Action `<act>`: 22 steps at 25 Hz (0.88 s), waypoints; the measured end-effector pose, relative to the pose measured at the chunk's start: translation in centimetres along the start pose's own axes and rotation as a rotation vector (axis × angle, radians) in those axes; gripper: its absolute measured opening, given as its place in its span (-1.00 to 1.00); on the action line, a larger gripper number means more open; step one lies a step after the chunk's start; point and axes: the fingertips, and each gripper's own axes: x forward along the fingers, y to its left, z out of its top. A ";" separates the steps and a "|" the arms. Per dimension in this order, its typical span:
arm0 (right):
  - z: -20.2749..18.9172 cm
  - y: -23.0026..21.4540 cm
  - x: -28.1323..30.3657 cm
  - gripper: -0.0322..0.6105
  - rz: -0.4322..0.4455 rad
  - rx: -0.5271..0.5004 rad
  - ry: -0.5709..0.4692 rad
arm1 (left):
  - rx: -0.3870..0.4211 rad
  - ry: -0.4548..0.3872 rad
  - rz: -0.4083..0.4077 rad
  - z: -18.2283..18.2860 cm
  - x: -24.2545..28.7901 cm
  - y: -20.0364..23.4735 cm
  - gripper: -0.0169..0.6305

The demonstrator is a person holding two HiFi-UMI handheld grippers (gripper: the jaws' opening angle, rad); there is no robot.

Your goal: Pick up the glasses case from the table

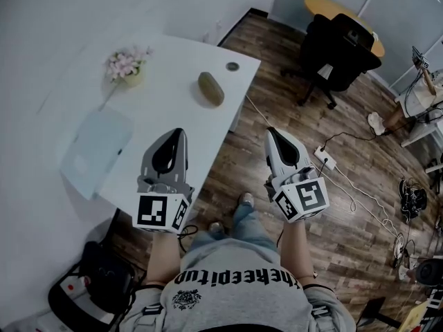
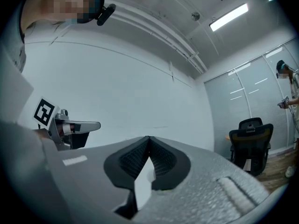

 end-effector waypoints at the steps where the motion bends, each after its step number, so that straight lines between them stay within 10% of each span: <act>1: 0.1 -0.3 0.4 -0.89 0.008 0.000 0.000 | 0.001 -0.001 0.007 0.0 0.4 0.1 -0.89; 22: 0.1 -8.8 9.0 -0.89 0.177 -0.002 -0.005 | 0.026 -0.013 0.155 -0.5 10.0 0.2 -0.89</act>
